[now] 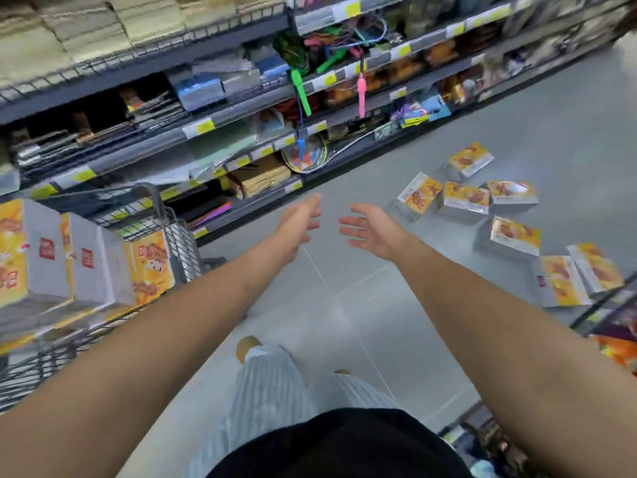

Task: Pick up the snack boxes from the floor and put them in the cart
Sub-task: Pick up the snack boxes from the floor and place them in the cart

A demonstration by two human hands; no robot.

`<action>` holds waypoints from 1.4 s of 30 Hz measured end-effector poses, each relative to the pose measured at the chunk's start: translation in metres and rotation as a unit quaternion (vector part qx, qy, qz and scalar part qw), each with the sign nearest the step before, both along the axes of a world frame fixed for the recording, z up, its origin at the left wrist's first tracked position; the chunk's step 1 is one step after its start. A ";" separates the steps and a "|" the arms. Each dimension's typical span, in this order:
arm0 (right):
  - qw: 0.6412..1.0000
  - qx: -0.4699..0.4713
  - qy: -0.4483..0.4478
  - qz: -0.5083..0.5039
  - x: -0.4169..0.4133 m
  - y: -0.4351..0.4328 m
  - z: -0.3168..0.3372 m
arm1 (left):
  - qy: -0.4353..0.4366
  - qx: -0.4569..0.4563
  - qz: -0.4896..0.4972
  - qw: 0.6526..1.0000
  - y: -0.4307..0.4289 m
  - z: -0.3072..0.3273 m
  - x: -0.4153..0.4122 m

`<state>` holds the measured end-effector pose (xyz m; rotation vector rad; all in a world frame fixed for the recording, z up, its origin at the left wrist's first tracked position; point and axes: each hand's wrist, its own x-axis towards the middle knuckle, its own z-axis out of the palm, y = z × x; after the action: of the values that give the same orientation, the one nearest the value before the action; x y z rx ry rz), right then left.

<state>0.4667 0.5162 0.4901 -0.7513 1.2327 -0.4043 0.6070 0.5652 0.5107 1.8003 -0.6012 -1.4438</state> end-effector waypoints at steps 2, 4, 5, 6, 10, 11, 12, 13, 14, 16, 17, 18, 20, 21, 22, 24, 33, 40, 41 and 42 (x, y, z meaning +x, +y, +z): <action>1.000 -0.010 0.005 -0.028 -0.038 -0.010 0.010 | 0.005 -0.007 -0.035 0.999 -0.015 0.010 -0.035; 0.999 -0.019 0.004 -0.047 -0.065 -0.019 0.016 | 0.006 -0.010 -0.056 0.998 -0.028 0.014 -0.058; 0.998 -0.025 0.006 -0.062 -0.086 -0.027 0.021 | 0.007 -0.013 -0.077 0.997 -0.039 0.019 -0.075; 0.997 -0.027 0.005 -0.072 -0.099 -0.033 0.024 | 0.003 -0.016 -0.096 0.995 -0.047 0.021 -0.086; 0.992 -0.038 0.016 -0.122 -0.160 -0.064 0.031 | -0.010 -0.031 -0.153 0.988 -0.094 0.026 -0.136; 0.991 -0.038 0.020 -0.129 -0.170 -0.069 0.031 | -0.013 -0.032 -0.160 0.987 -0.103 0.026 -0.143; 0.989 -0.039 0.024 -0.143 -0.191 -0.083 0.031 | -0.011 -0.033 -0.174 0.984 -0.122 0.026 -0.162; 0.988 -0.039 0.026 -0.150 -0.203 -0.090 0.031 | -0.012 -0.031 -0.182 0.983 -0.134 0.024 -0.172; 0.986 -0.038 0.029 -0.162 -0.217 -0.101 0.030 | -0.010 -0.030 -0.188 0.982 -0.148 0.023 -0.184; 0.982 -0.038 0.036 -0.181 -0.244 -0.123 0.030 | -0.008 -0.025 -0.207 0.978 -0.179 0.021 -0.210; 0.980 -0.038 0.039 -0.189 -0.258 -0.136 0.031 | -0.007 -0.021 -0.215 0.976 -0.197 0.020 -0.224; 0.979 -0.035 0.043 -0.198 -0.271 -0.151 0.029 | -0.007 -0.017 -0.223 0.975 -0.215 0.019 -0.238; 0.977 -0.024 0.046 -0.208 -0.296 -0.178 0.024 | -0.001 -0.007 -0.235 0.972 -0.250 0.016 -0.264; 0.976 -0.019 0.049 -0.213 -0.307 -0.191 0.022 | -0.001 -0.004 -0.242 0.970 -0.266 0.015 -0.276; 0.973 -0.016 0.052 -0.224 -0.320 -0.207 0.018 | -0.003 -0.003 -0.250 0.968 -0.284 0.014 -0.289; 0.969 -0.012 0.051 -0.242 -0.337 -0.230 0.012 | -0.008 -0.003 -0.264 0.965 -0.310 0.010 -0.305; 0.972 0.027 0.032 -0.231 -0.385 -0.337 -0.013 | -0.042 0.044 -0.266 0.962 -0.416 -0.009 -0.363; 0.975 0.073 0.015 -0.210 -0.437 -0.459 -0.043 | -0.068 0.086 -0.234 0.966 -0.532 -0.029 -0.424; 0.974 0.076 0.015 -0.211 -0.441 -0.470 -0.048 | -0.069 0.090 -0.228 0.967 -0.542 -0.033 -0.430; 0.974 0.081 0.011 -0.211 -0.447 -0.490 -0.053 | -0.071 0.093 -0.221 0.968 -0.560 -0.035 -0.439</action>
<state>0.0197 0.0266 0.4369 -0.3505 1.4302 -0.6330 0.1676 0.0050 0.4758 2.0137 -1.0210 -1.7176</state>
